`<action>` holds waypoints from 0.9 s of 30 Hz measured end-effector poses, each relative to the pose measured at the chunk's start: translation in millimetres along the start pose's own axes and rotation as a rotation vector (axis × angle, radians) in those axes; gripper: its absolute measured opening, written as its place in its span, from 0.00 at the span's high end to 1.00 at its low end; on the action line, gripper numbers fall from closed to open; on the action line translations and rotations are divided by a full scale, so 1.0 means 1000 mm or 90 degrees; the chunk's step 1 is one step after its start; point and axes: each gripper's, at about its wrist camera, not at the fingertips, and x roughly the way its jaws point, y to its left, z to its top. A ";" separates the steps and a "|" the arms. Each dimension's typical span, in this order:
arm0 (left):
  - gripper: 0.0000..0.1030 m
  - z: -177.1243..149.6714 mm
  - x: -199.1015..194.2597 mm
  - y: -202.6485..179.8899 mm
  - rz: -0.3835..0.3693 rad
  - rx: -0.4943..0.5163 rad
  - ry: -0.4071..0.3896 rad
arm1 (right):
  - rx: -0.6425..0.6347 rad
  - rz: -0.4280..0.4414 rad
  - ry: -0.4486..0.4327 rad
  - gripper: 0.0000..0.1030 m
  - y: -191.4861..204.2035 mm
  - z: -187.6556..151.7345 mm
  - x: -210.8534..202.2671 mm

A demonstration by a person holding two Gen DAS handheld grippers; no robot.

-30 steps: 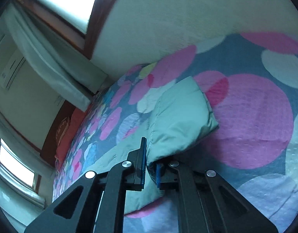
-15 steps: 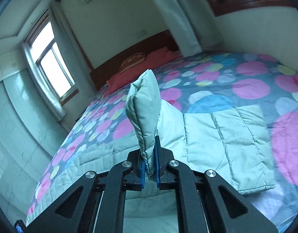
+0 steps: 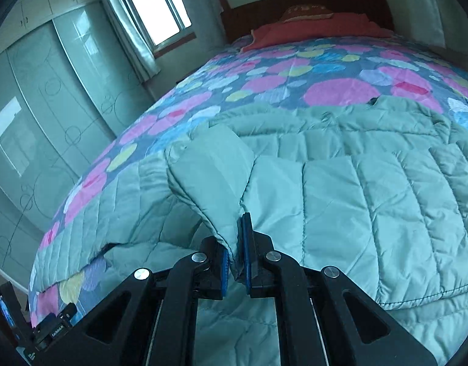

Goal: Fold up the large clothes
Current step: 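Lift the sleeve with the right tool and lay it across the jacket body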

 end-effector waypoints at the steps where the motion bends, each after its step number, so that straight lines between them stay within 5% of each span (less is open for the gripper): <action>1: 0.07 0.000 0.000 0.000 0.001 0.001 0.000 | -0.004 0.002 0.020 0.93 0.003 -0.003 0.007; 5: 0.07 -0.001 -0.001 0.000 0.002 0.001 0.000 | -0.032 -0.008 0.057 0.81 0.015 -0.012 0.025; 7: 0.07 0.000 -0.001 0.000 0.002 0.000 0.000 | -0.034 0.015 0.057 0.52 0.018 -0.014 0.018; 9: 0.07 0.000 0.000 0.000 0.002 0.000 0.000 | -0.032 0.028 0.052 0.44 0.016 -0.012 0.002; 13: 0.07 0.000 0.000 0.000 0.002 0.001 0.000 | -0.040 0.032 0.014 0.44 0.012 -0.005 -0.040; 17: 0.07 0.000 -0.001 0.000 0.002 0.001 -0.001 | 0.000 -0.022 -0.042 0.45 -0.037 0.003 -0.092; 19: 0.07 -0.001 -0.001 -0.001 0.004 0.002 -0.002 | 0.032 -0.076 -0.052 0.57 -0.076 0.006 -0.106; 23: 0.07 0.000 -0.001 -0.001 0.004 0.003 -0.002 | 0.127 -0.191 -0.040 0.63 -0.159 0.001 -0.112; 27: 0.06 0.001 0.000 -0.001 0.006 0.005 -0.001 | 0.159 -0.223 0.039 0.64 -0.201 -0.023 -0.082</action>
